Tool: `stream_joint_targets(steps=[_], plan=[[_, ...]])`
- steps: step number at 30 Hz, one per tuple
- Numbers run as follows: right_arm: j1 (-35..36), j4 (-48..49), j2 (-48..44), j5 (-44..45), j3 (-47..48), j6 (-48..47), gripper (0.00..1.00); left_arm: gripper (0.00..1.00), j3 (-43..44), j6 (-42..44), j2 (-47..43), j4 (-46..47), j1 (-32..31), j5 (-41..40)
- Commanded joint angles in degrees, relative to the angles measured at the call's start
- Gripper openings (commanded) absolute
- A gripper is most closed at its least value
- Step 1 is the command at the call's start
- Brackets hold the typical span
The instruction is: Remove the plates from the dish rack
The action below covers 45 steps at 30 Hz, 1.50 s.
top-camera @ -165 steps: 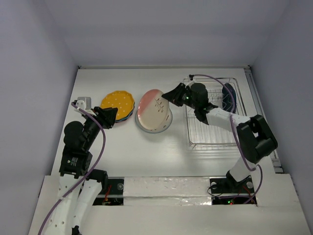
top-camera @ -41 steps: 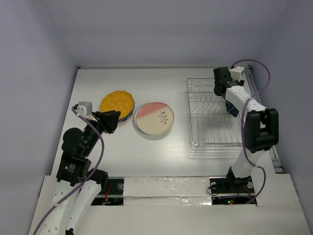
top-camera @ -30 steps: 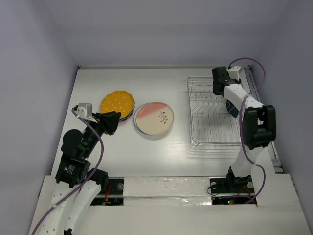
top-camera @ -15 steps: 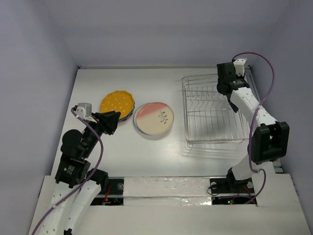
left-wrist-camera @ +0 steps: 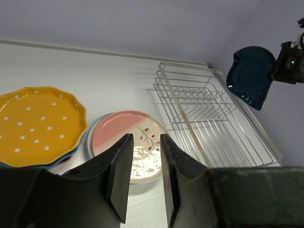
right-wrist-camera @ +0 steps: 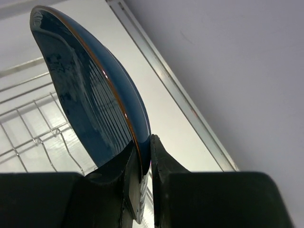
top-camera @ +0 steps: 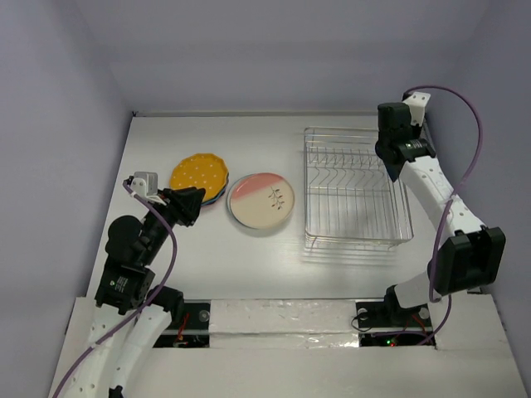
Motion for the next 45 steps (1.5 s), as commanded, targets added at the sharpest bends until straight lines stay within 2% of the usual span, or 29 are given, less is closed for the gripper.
stream_joint_targets(steps=[1, 5, 6, 7, 9, 11, 20, 24, 28, 34, 45], plan=[[0.5, 5.2, -1.4, 2.3, 4.3, 2.4, 0.0, 0.27, 2.0, 0.4, 0.6, 2.3, 0.6, 0.1], [1.0, 8.2, -7.9, -16.5, 3.0, 4.6, 0.0, 0.27, 2.0, 0.4, 0.8, 2.5, 0.6, 0.6], [1.5, 9.2, -10.7, -26.1, 2.3, 6.3, 0.0, 0.27, 2.0, 0.5, 0.9, 2.7, 1.2, 0.5], [3.1, 10.8, -11.7, -29.7, 1.5, 7.4, 0.0, 0.27, 2.0, 0.4, 0.9, 2.7, 1.2, 0.6], [6.1, 12.1, -13.3, -35.4, -0.3, 8.8, 0.0, 0.27, 2.0, 0.4, 1.1, 2.7, 1.2, 0.6], [12.0, 12.9, -13.3, -39.2, -0.9, 9.5, 0.0, 0.27, 2.0, 0.4, 1.2, 2.6, 1.7, 0.6], [31.8, 22.3, -7.7, -56.7, -7.3, 15.0, 0.0, 0.27, 2.6, 0.8, 1.1, 2.2, 2.8, -2.3], [40.6, 26.5, -2.7, -60.5, -8.4, 17.3, 0.0, 0.27, 2.6, 0.9, 0.8, 2.2, 3.9, -3.5], [44.9, 28.9, 4.2, -63.0, -8.6, 18.7, 0.0, 0.27, 2.6, 0.9, 1.2, 2.2, 3.9, -4.0], [47.1, 31.5, 14.1, -64.2, -8.9, 20.1, 0.0, 0.27, 2.4, 0.8, 1.2, 2.3, 3.9, -4.0], [48.2, 33.0, 20.5, -60.2, -11.7, 20.2, 0.0, 0.27, 2.1, 0.6, 1.3, 2.5, 4.4, -3.4]])
